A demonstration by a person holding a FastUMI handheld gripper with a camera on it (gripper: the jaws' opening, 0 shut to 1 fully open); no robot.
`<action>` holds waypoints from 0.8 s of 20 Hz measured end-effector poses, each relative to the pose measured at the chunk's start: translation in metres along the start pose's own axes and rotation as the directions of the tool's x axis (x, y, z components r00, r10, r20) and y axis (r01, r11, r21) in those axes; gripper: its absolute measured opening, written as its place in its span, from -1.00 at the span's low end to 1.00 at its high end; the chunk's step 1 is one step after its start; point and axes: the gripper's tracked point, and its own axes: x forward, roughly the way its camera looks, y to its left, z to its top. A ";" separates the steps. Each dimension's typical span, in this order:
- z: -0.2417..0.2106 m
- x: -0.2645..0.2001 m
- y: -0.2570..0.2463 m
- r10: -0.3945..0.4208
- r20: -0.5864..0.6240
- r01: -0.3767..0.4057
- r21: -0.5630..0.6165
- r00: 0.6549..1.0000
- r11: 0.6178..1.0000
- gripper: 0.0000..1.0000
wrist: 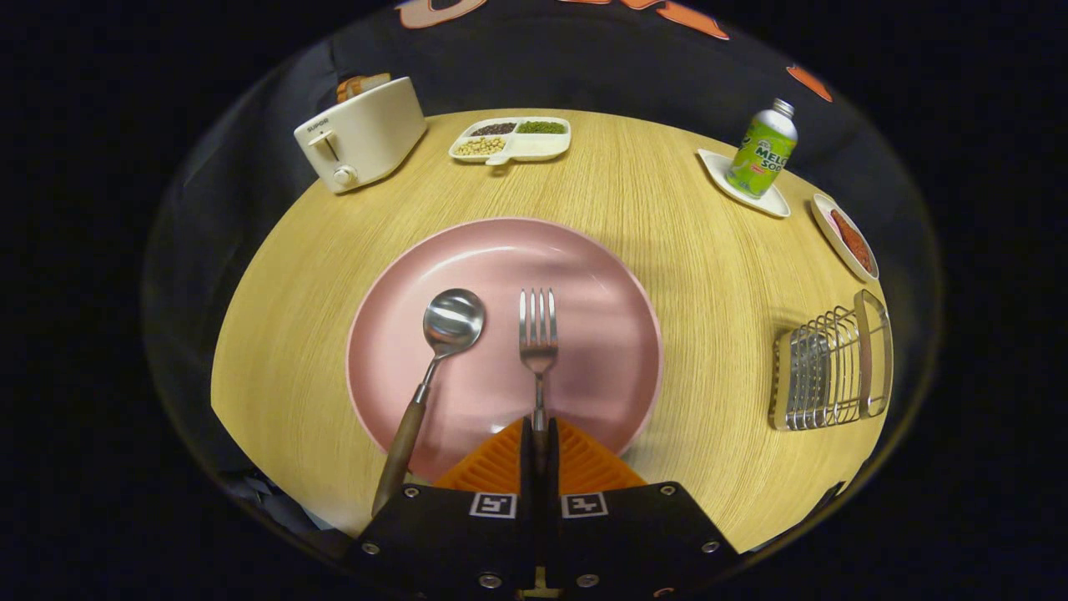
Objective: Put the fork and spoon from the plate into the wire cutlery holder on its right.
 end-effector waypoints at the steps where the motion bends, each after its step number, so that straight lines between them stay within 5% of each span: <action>1: 0.005 -0.005 -0.001 -0.004 0.020 0.004 0.017 1.000 1.000 -0.90; 6: 0.035 -0.045 -0.018 -0.070 0.166 0.054 0.101 0.984 0.993 -0.90; 16: 0.087 -0.178 -0.120 -0.226 0.425 0.150 0.206 0.876 0.967 -0.91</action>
